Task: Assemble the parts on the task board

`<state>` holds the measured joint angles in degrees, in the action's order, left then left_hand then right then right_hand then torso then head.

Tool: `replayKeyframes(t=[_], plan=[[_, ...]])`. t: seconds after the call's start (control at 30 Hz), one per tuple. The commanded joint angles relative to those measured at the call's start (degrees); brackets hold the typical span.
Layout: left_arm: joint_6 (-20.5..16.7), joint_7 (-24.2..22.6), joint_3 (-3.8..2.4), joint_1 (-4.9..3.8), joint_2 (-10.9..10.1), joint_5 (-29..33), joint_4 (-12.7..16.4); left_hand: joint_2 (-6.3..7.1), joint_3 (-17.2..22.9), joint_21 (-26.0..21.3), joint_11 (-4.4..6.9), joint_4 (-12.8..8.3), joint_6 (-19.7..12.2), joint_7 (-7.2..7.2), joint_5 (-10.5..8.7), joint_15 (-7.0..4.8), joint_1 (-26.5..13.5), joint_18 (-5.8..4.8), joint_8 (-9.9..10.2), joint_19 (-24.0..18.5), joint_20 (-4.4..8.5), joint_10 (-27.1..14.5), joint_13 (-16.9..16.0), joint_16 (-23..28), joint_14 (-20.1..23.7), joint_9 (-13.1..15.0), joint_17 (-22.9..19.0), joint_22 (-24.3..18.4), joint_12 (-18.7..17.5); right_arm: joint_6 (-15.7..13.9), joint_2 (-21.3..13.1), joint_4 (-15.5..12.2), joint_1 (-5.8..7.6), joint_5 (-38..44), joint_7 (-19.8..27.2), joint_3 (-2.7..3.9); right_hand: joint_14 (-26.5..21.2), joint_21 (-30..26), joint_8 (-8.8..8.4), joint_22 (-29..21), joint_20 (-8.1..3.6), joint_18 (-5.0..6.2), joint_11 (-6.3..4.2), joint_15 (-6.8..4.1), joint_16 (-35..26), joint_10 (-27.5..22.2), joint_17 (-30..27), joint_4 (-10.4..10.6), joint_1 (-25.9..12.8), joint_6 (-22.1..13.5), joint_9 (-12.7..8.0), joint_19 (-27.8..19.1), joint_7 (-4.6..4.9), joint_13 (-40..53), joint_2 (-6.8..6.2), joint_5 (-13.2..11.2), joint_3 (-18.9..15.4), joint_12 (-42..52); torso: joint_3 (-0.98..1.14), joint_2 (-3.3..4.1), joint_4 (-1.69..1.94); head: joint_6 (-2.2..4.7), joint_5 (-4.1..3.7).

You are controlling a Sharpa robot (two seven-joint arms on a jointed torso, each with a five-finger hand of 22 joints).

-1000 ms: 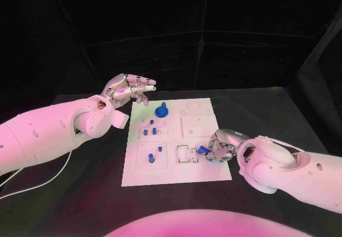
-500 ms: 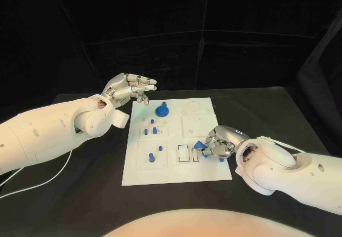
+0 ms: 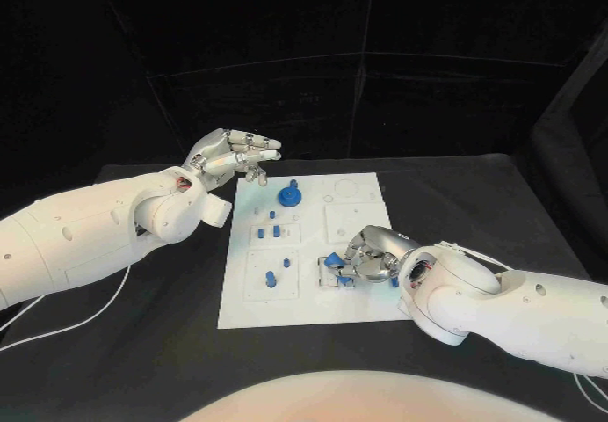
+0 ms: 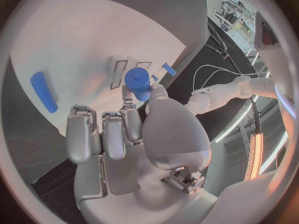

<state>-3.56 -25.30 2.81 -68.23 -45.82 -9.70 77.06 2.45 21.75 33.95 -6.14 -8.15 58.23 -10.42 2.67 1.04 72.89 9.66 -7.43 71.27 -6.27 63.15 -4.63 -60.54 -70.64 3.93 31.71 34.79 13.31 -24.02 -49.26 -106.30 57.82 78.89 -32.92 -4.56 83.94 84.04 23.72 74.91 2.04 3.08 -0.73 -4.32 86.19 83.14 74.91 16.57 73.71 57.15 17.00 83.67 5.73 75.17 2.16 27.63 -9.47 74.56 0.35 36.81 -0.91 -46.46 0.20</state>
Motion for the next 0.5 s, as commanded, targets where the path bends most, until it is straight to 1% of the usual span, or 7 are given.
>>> replayKeyframes(t=[0.03, 0.1, 0.2, 0.27, 0.4, 0.47, 0.5], plan=[[0.59, -0.21, -0.05, -0.09, 0.08, 0.29, 0.2, -0.21, -0.41, -0.2, 0.02, 0.0, -0.24, -0.01, 0.25, 0.01, 0.21, 0.75, -0.31, -0.22, -0.29, -0.56, -0.08, 0.27, 0.43, -0.02, -0.05, -0.05, 0.19, 1.65, 0.88, 0.65, 0.08, -2.7, -0.21, 0.03, 4.5, 0.43, -0.46, 7.33, -0.13, -0.95, -0.71, -0.44, 0.45, 1.35, 6.99, 0.02, -0.42, 3.88, 0.22, 0.26, -2.96, 2.24, 1.2, 0.11, -0.68, -0.11, -0.02, 0.0, -0.02, -0.05, 0.06], [0.59, -0.2, -0.05, -0.1, 0.07, 0.29, 0.21, -0.21, -0.41, -0.2, 0.02, 0.0, -0.24, -0.01, 0.25, 0.01, 0.21, 0.75, -0.31, -0.22, -0.29, -0.56, -0.08, 0.27, 0.43, -0.02, -0.05, -0.05, 0.19, 1.7, 1.32, 0.99, 0.08, -2.86, -0.58, 0.03, 4.54, 0.49, -0.57, 7.41, -0.23, -0.96, -0.88, -0.57, 0.53, 1.37, 7.2, 0.04, -1.22, 4.63, 0.43, 0.32, -3.17, 2.09, 1.55, 0.19, -1.0, -0.41, 0.05, -0.03, -0.08, -0.14, 0.26], [0.58, -0.19, -0.05, -0.1, 0.03, 0.29, 0.22, -0.21, -0.41, -0.2, 0.02, 0.0, -0.24, -0.01, 0.25, 0.01, 0.21, 0.75, -0.31, -0.22, -0.29, -0.56, -0.08, 0.27, 0.43, -0.02, -0.05, -0.05, 0.19, 1.6, 1.74, 1.42, 0.08, -2.94, -1.02, 0.03, 4.57, 0.56, -0.59, 7.53, -0.36, -0.99, -1.09, -0.73, 0.61, 1.45, 7.41, 0.01, -1.81, 5.44, 0.69, 0.4, -3.46, 2.02, 1.97, 0.35, -1.2, -0.62, 0.07, -0.01, -0.1, -0.14, 0.31], [0.57, -0.18, -0.05, -0.1, 0.0, 0.29, 0.23, -0.21, -0.41, -0.2, 0.02, 0.0, -0.24, -0.01, 0.25, 0.01, 0.21, 0.75, -0.31, -0.22, -0.29, -0.56, -0.08, 0.27, 0.43, -0.02, -0.05, -0.05, 0.19, 1.46, 2.01, 1.76, 0.08, -2.87, -1.26, 0.03, 4.58, 0.59, -0.57, 7.58, -0.44, -1.0, -1.2, -0.83, 0.63, 1.52, 7.47, 0.01, -2.02, 5.84, 0.84, 0.44, -3.61, 2.08, 2.18, 0.42, -1.26, -0.61, 0.05, -0.01, -0.11, -0.14, 0.32], [0.61, -0.14, -0.05, -0.1, -0.02, 0.29, 0.27, -0.21, -0.41, -0.2, 0.02, 0.0, -0.24, -0.01, 0.25, 0.01, 0.21, 0.75, -0.31, -0.22, -0.29, -0.56, -0.08, 0.27, 0.43, -0.02, -0.05, -0.05, 0.19, 1.17, 2.67, 2.4, 0.08, -2.58, -1.7, 0.03, 4.62, 0.69, -0.64, 7.73, -0.58, -1.04, -1.35, -0.97, 0.72, 1.64, 7.7, 0.07, -2.77, 6.36, 1.09, 0.55, -3.76, 2.19, 2.41, 0.43, -1.6, -0.61, 0.04, 0.0, -0.11, -0.4, 0.32], [0.65, -0.1, -0.05, -0.1, -0.02, 0.29, 0.3, -0.21, -0.41, -0.2, 0.02, 0.0, -0.24, -0.01, 0.25, 0.01, 0.21, 0.75, -0.31, -0.22, -0.29, -0.56, -0.08, 0.27, 0.43, -0.02, -0.05, -0.05, 0.19, 1.02, 3.03, 2.68, 0.08, -2.33, -2.0, 0.03, 4.63, 0.7, -0.81, 7.76, -0.68, -1.05, -1.41, -1.04, 0.74, 1.72, 7.76, 0.09, -3.86, 6.66, 1.3, 0.57, -3.82, 2.23, 2.48, 0.02, -2.17, -0.68, 0.05, 0.02, -0.12, -0.36, 0.34], [0.66, -0.09, -0.05, -0.1, -0.01, 0.29, 0.29, -0.21, -0.41, -0.2, 0.02, 0.0, -0.24, -0.01, 0.25, 0.01, 0.21, 0.75, -0.31, -0.22, -0.29, -0.56, -0.08, 0.27, 0.43, -0.02, -0.05, -0.05, 0.19, 0.95, 3.16, 2.77, 0.08, -2.15, -2.15, 0.03, 4.63, 0.69, -0.91, 7.76, -0.71, -1.05, -1.43, -1.05, 0.74, 1.75, 7.78, 0.09, -4.64, 6.78, 1.41, 0.56, -3.84, 2.24, 2.51, -0.68, -2.57, -0.75, 0.07, -0.01, -0.11, -0.37, 0.36]])
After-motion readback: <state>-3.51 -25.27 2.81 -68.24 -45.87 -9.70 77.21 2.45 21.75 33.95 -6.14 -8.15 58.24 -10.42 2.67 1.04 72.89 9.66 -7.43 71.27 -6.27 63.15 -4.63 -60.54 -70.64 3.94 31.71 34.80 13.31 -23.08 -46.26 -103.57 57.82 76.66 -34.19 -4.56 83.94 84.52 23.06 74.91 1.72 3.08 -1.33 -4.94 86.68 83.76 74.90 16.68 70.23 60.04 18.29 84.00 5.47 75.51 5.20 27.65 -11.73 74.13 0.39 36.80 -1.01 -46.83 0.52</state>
